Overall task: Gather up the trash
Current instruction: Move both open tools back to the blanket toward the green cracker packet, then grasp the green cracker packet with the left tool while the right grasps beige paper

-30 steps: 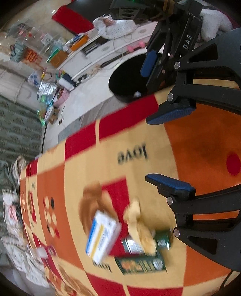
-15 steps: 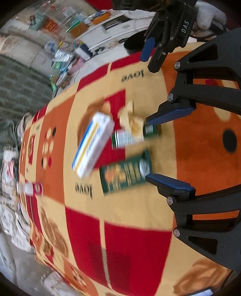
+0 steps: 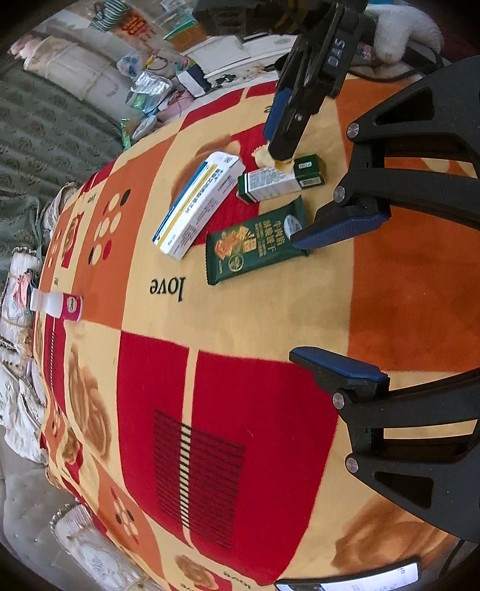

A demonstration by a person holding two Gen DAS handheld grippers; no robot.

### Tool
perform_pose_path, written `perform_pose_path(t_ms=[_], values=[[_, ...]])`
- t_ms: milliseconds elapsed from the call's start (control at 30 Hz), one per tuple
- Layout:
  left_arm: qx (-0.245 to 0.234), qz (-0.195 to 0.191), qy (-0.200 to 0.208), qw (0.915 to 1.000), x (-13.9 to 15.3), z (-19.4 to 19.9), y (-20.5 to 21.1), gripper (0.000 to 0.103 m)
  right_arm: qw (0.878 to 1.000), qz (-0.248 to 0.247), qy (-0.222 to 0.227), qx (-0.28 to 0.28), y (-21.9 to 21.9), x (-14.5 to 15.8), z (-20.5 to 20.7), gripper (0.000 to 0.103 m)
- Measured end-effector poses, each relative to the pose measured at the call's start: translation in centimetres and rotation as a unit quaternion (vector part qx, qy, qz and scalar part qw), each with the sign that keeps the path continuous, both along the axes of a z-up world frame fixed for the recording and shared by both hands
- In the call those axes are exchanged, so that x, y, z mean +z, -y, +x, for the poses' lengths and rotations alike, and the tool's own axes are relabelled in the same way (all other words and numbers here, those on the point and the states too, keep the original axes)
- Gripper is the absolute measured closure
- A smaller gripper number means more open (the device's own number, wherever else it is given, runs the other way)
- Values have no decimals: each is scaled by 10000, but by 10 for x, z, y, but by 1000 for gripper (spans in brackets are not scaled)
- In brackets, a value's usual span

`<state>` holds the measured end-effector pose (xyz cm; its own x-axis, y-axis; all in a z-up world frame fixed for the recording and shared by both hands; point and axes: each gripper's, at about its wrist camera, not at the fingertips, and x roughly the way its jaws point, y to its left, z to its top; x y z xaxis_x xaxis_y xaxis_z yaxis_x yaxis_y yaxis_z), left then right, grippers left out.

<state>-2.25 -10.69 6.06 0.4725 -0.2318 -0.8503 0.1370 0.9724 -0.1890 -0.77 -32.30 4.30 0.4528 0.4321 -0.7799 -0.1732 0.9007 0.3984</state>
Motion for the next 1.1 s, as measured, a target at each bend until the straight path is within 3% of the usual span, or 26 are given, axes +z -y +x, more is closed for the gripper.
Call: perform_pose_path(t_ms=[33,167,267,533,667,933,967,1033,1100], values=[[7,-15,-5,10000,0,1,0,49,10000,0,-24,18,-3,-2,4,41],[29,-70,-32,10000,-2,5,-1,49,9997,163,-178,-2,-3,-15,14,63],[32,-108,-76,9999,-4,10,2,49,9998,203,-49,25,1,-9,8,78],[-112,-236,-211,9994,-14,32,35,49,9980,-580,266,-19,23,10,-19,79],[-146,-117,-326,9993,-27,45,50,49,9976,-646,231,-78,37,8,-29,79],[-248,87,-114,9996,-30,52,67,50,9979,-595,199,-148,46,2,-37,79],[-281,93,-95,9995,-31,51,66,50,9979,-592,207,-142,45,2,-37,79],[-329,96,-63,9994,-31,47,63,63,9978,-611,244,-116,43,3,-38,79],[-377,12,-118,9992,-30,42,57,63,9972,-677,306,-53,39,6,-41,79]])
